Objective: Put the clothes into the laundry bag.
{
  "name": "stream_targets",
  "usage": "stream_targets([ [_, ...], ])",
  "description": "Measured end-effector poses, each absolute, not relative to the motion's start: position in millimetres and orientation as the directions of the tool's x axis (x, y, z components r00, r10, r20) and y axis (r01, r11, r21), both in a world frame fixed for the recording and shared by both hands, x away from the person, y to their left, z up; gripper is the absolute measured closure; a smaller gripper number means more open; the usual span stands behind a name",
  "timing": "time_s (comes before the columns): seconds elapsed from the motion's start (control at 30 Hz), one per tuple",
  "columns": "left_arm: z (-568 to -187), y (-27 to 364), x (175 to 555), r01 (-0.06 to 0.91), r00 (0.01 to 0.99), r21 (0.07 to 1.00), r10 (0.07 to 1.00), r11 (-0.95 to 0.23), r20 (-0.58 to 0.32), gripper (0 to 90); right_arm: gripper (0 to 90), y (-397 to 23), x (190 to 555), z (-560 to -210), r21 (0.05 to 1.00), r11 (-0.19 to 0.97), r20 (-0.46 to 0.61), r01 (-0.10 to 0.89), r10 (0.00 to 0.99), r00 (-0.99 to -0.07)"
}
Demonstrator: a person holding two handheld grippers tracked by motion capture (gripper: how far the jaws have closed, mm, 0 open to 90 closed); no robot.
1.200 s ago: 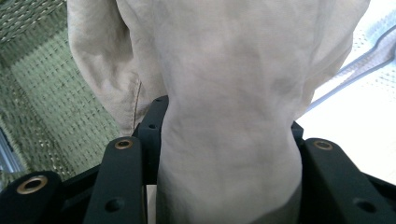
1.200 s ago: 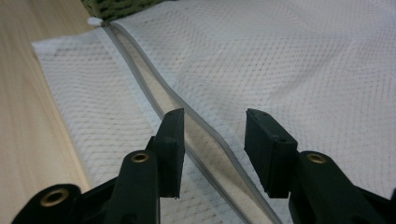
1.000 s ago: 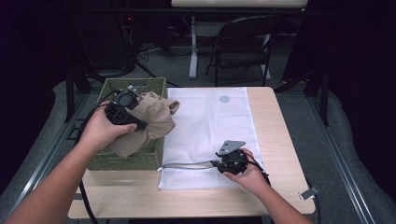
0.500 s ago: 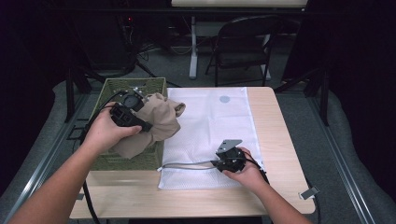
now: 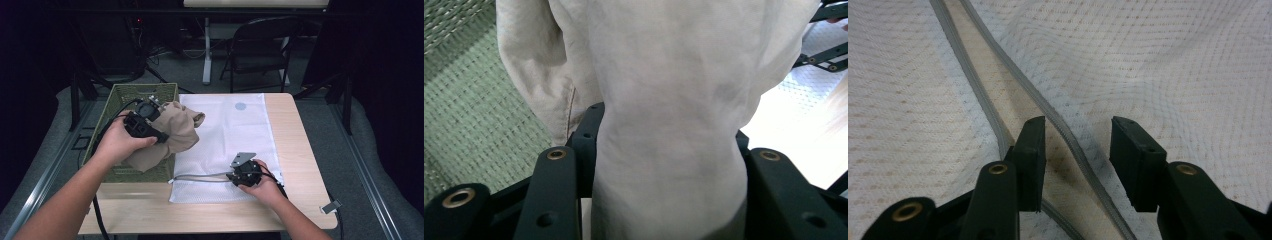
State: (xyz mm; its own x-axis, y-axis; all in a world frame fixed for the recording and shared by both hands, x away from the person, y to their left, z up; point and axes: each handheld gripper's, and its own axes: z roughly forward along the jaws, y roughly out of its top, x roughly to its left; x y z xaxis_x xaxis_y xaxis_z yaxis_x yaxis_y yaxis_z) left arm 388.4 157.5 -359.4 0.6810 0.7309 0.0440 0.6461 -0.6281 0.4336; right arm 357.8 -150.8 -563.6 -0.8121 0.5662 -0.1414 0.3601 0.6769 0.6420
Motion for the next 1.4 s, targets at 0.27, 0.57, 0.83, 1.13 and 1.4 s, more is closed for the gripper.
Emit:
stream_targets([
  [0.27, -364, 152, 385, 0.639, 0.696, 0.429, 0.718, -0.639, 0.032, 52.6, 65.1, -149, 358, -566, 0.627, 0.700, -0.177, 0.343, 0.557, -0.812],
  [0.57, -367, 147, 380, 0.628, 0.710, 0.427, 0.704, -0.651, 0.030, 52.6, 76.6, -148, 358, -565, 0.618, 0.711, -0.173, 0.335, 0.538, -0.825],
  [0.83, -369, 143, 377, 0.618, 0.722, 0.421, 0.691, -0.664, 0.030, 52.6, 87.3, -149, 359, -563, 0.633, 0.692, -0.135, 0.347, 0.540, -0.831],
  [1.13, -371, 137, 372, 0.602, 0.740, 0.417, 0.672, -0.681, 0.029, 52.6, 88.9, -150, 364, -559, 0.645, 0.666, -0.075, 0.375, 0.544, -0.836],
  [1.4, -374, 134, 368, 0.592, 0.750, 0.419, 0.661, -0.689, 0.027, 52.6, 89.0, -150, 370, -553, 0.647, 0.651, -0.043, 0.397, 0.552, -0.833],
])
